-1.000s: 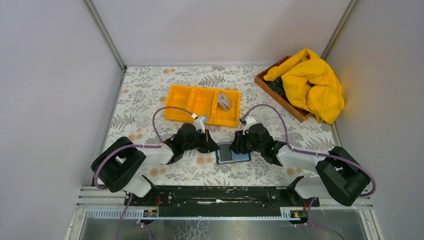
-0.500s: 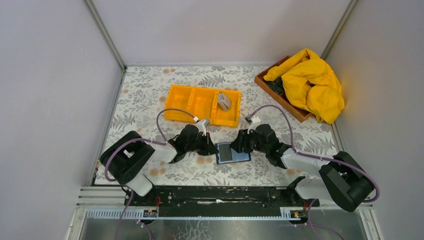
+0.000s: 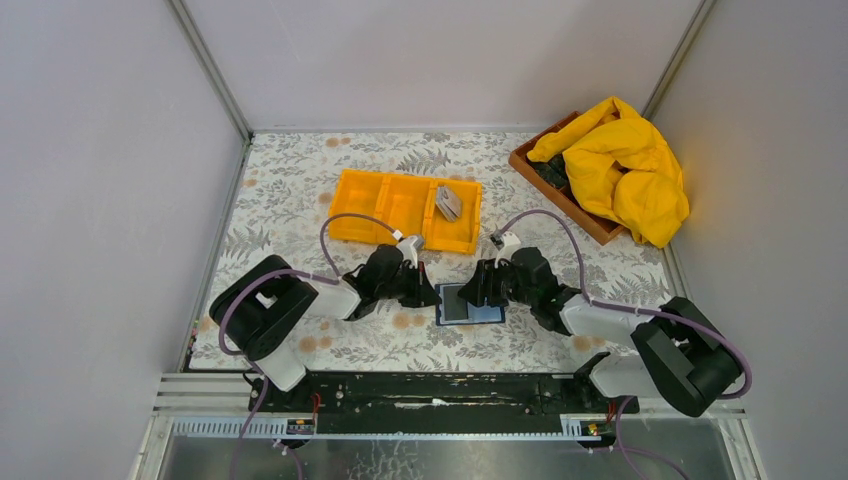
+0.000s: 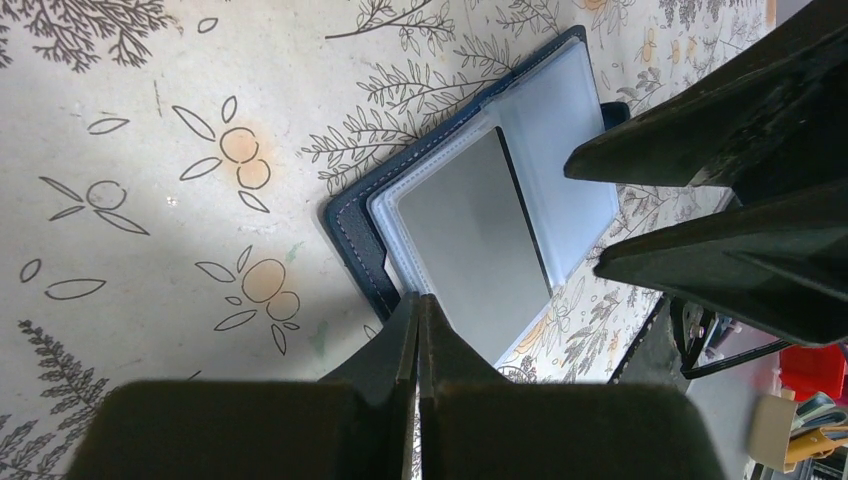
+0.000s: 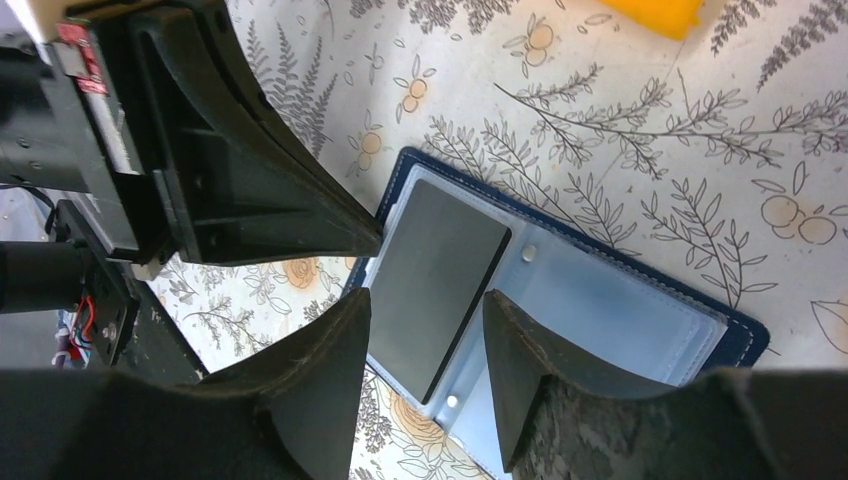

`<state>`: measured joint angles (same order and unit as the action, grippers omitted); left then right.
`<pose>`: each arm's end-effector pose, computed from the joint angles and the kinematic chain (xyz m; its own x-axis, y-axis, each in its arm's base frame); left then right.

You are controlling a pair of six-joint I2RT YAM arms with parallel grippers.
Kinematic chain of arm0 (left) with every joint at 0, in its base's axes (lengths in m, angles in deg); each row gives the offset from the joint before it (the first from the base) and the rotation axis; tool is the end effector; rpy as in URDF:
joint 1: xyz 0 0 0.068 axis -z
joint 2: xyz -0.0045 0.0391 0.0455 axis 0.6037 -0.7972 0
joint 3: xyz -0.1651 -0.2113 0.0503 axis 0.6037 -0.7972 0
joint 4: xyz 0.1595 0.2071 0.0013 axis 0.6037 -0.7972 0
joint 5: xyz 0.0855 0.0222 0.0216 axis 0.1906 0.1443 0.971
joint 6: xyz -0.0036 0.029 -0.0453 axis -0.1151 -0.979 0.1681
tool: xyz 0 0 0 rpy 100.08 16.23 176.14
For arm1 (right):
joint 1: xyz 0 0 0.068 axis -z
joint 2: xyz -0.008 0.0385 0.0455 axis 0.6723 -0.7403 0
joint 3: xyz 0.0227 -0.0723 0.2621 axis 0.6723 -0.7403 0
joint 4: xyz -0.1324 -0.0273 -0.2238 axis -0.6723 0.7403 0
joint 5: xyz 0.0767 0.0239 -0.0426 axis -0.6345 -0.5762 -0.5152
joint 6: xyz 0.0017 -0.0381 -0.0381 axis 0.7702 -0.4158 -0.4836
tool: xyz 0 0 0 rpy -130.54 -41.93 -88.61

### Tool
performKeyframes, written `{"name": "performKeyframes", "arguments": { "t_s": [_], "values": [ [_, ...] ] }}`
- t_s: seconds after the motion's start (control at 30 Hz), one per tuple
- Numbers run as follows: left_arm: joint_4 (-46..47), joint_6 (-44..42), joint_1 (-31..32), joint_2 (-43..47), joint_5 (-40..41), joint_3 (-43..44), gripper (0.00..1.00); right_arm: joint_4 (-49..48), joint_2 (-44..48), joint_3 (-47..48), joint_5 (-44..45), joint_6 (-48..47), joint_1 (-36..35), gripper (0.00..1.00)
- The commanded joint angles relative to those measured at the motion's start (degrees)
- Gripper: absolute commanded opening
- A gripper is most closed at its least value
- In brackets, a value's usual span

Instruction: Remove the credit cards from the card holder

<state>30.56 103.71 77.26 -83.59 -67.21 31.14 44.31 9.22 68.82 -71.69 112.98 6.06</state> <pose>0.2076 -0.1923 0.1150 -0.8758 -0.0436 -0.4807 0.3467 0.6359 -0.6895 0.1873 0.1492 0.1607 -0.6575 0.0625 -0.7509 -0.5270 0.6740 0.5176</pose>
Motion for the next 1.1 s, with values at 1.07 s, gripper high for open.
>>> {"name": "performKeyframes", "arguments": {
  "t_s": [1.07],
  "values": [
    [-2.3, -1.2, 0.1, -2.3, -0.5, 1.8, 0.0, -5.2, -7.7, 2.2, -6.7, 1.8, 1.2, 0.51]
  ]
}}
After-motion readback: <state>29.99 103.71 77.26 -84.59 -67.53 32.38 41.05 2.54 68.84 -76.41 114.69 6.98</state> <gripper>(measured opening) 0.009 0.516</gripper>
